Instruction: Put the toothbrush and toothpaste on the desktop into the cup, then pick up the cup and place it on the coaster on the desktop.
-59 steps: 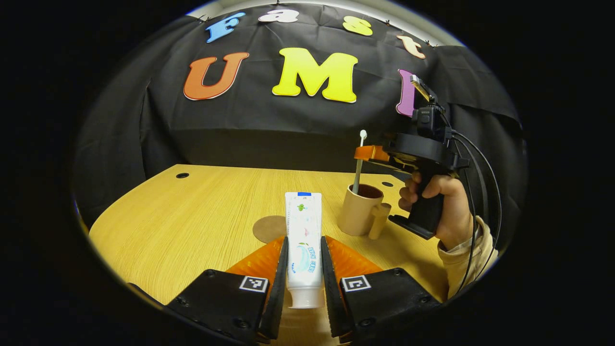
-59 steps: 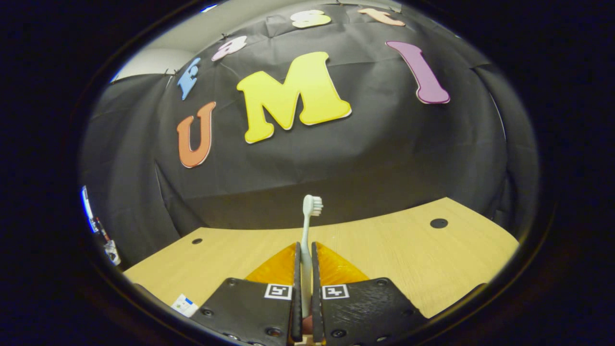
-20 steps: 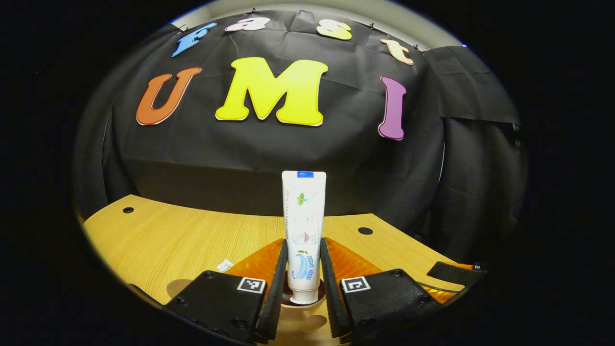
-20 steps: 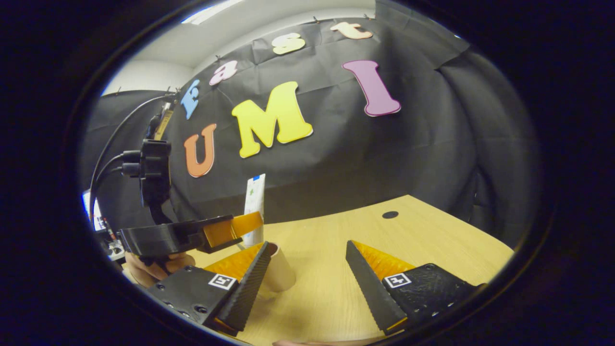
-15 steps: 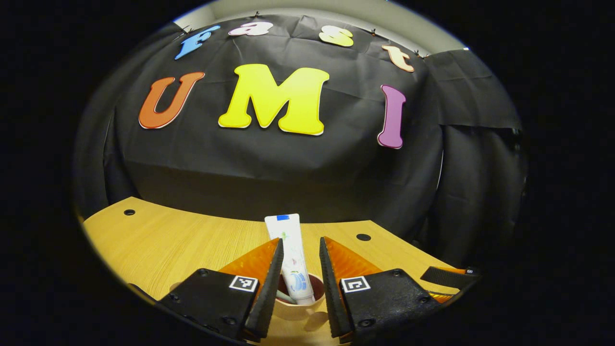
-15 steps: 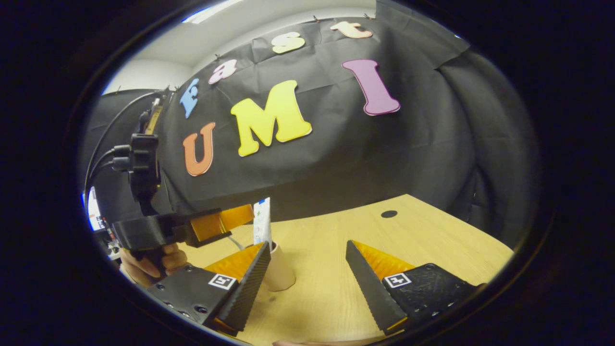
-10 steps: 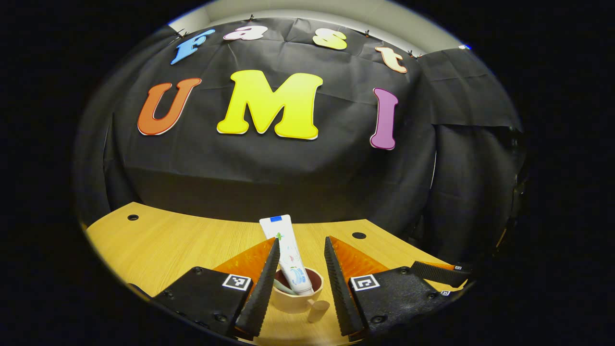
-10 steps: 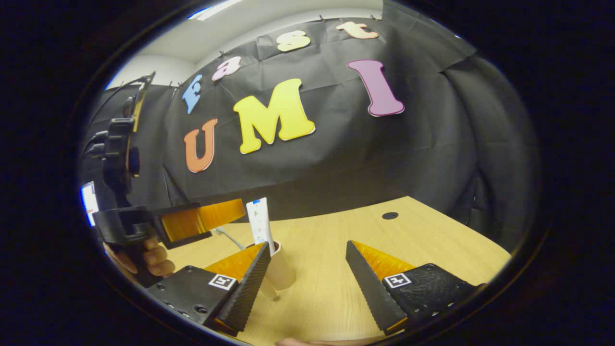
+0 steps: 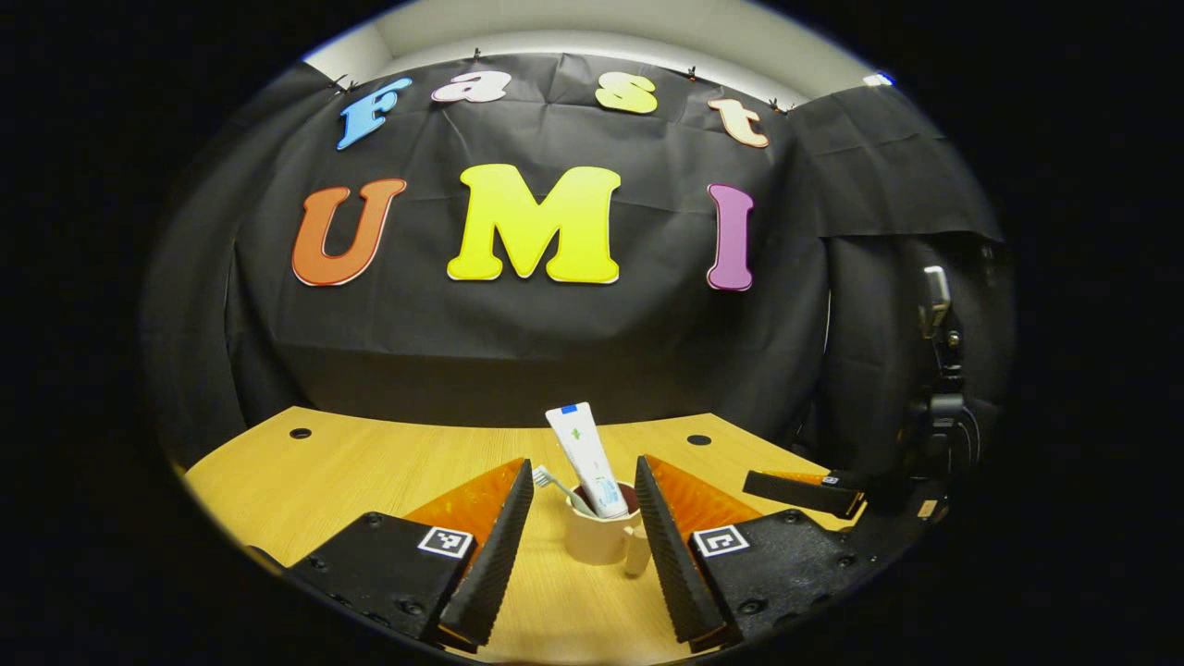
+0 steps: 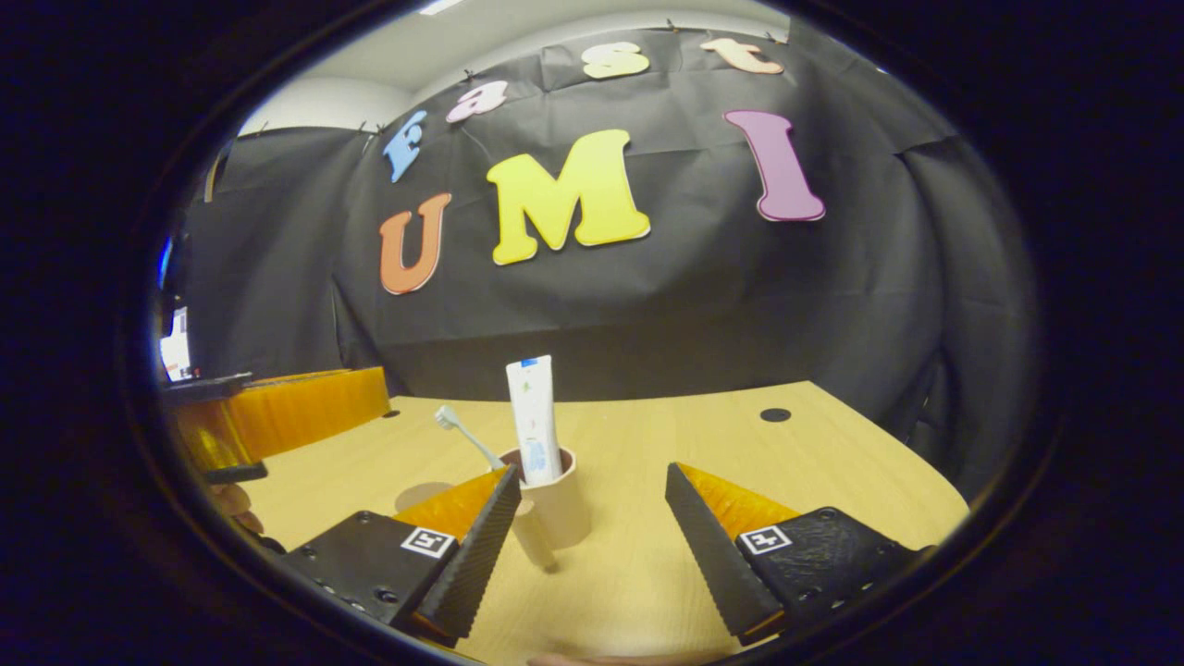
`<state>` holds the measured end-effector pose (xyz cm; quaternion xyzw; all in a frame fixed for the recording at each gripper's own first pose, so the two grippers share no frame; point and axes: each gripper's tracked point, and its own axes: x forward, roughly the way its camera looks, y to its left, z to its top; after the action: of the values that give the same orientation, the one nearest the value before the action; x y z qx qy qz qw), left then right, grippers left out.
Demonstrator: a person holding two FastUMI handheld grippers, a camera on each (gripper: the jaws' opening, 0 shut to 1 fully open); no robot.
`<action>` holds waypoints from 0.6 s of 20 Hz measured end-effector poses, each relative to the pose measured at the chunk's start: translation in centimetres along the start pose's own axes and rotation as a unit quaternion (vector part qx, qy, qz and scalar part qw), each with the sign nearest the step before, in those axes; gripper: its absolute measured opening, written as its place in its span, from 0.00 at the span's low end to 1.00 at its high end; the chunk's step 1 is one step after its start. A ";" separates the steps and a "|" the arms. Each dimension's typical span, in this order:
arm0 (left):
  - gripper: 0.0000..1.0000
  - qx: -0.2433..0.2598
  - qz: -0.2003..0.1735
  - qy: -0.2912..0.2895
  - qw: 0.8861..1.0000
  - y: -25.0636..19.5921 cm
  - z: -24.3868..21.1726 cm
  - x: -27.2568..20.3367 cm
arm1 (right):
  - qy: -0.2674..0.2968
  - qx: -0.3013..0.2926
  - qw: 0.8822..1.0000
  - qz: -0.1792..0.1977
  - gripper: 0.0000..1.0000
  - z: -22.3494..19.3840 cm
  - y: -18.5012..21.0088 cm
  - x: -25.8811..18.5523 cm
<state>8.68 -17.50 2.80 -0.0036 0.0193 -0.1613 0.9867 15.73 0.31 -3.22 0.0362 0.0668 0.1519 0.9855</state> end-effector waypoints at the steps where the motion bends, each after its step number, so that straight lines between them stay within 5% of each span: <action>1: 0.75 0.002 0.002 0.001 1.000 0.3 -0.1 -0.6 | 0.010 -0.005 1.000 -0.002 0.96 -0.4 0.2 0.4; 5: 0.91 0.006 0.001 0.007 1.000 1.2 -0.8 -3.0 | 0.051 -0.037 0.998 -0.009 0.96 -2.5 1.4 1.7; 12: 0.92 0.004 0.021 0.011 1.000 4.5 -2.3 -6.8 | 0.126 -0.063 0.990 -0.014 0.96 -3.2 4.0 2.5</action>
<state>3.55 -11.06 0.65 0.0029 0.0293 -0.1406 0.9896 16.46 5.09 -6.36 -0.0462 0.1814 0.1452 0.9715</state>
